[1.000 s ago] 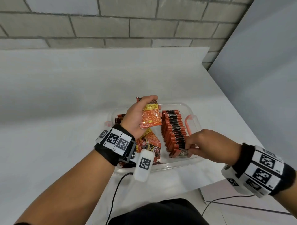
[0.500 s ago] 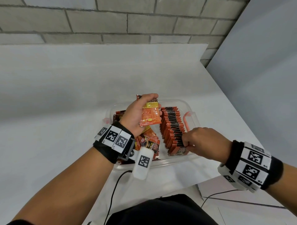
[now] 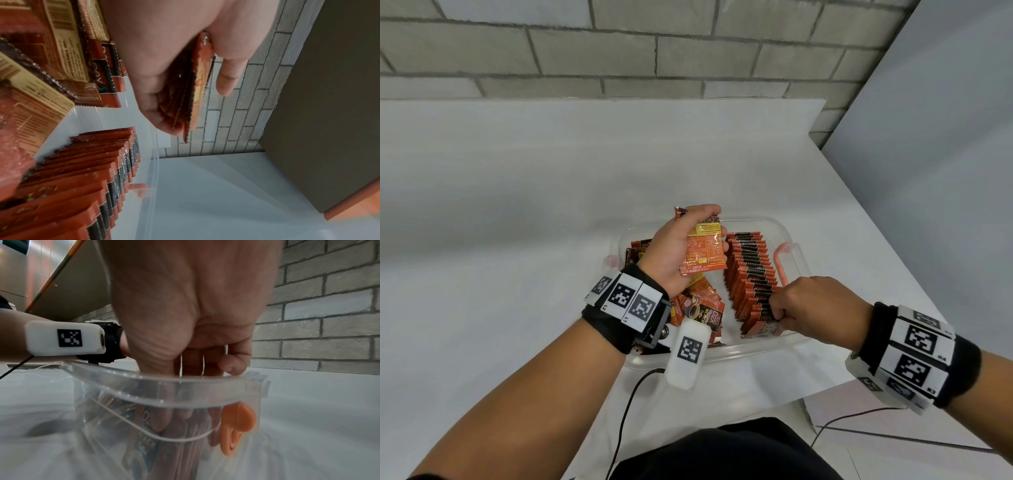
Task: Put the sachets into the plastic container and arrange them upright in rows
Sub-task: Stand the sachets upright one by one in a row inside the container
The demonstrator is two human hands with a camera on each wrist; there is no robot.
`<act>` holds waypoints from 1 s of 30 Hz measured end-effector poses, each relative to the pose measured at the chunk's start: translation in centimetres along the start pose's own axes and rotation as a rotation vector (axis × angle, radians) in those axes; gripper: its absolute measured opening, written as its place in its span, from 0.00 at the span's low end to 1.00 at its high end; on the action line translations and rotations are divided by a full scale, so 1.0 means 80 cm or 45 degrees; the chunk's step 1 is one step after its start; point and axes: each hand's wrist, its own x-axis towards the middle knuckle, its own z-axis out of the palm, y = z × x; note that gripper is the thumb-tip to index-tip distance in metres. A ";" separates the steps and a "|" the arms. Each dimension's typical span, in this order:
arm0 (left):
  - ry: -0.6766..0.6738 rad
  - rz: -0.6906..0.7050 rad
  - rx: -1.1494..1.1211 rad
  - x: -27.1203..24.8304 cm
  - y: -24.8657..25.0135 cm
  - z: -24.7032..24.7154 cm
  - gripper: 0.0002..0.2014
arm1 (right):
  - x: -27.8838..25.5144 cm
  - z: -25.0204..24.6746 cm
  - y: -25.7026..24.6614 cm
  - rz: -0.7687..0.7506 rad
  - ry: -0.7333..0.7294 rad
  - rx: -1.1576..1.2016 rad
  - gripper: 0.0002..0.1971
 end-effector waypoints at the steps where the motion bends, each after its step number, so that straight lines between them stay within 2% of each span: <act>1: 0.004 0.000 -0.001 0.000 0.000 0.000 0.14 | 0.000 -0.001 0.000 0.000 0.000 0.015 0.03; 5: 0.035 -0.015 -0.024 0.004 -0.004 -0.004 0.10 | -0.001 -0.002 0.003 -0.015 0.007 0.086 0.06; 13: 0.078 -0.075 0.080 0.007 -0.010 -0.007 0.13 | -0.005 -0.004 0.020 -0.073 0.057 0.345 0.05; 16: 0.083 -0.086 0.171 0.008 -0.012 -0.006 0.14 | -0.006 -0.014 0.028 -0.046 0.190 0.485 0.04; 19: 0.026 -0.091 0.234 0.007 -0.012 -0.004 0.14 | -0.004 -0.032 0.028 0.059 0.439 0.726 0.03; 21: -0.052 -0.079 0.242 0.005 -0.012 -0.001 0.13 | 0.001 -0.048 0.022 0.157 0.539 0.933 0.08; 23: -0.122 -0.056 0.237 0.003 -0.012 0.002 0.13 | 0.009 -0.062 0.013 0.214 0.493 1.196 0.12; 25: -0.145 -0.020 0.235 0.001 -0.011 0.006 0.13 | 0.017 -0.072 0.004 0.189 0.423 1.354 0.14; 27: -0.142 0.008 0.226 0.000 -0.009 0.007 0.14 | 0.023 -0.081 -0.004 0.158 0.396 1.389 0.10; 29: -0.123 0.005 0.211 -0.001 -0.005 0.005 0.16 | 0.027 -0.087 -0.006 0.151 0.448 1.421 0.06; 30: -0.092 -0.002 0.196 -0.001 -0.004 0.003 0.18 | 0.029 -0.089 -0.006 0.155 0.538 1.418 0.07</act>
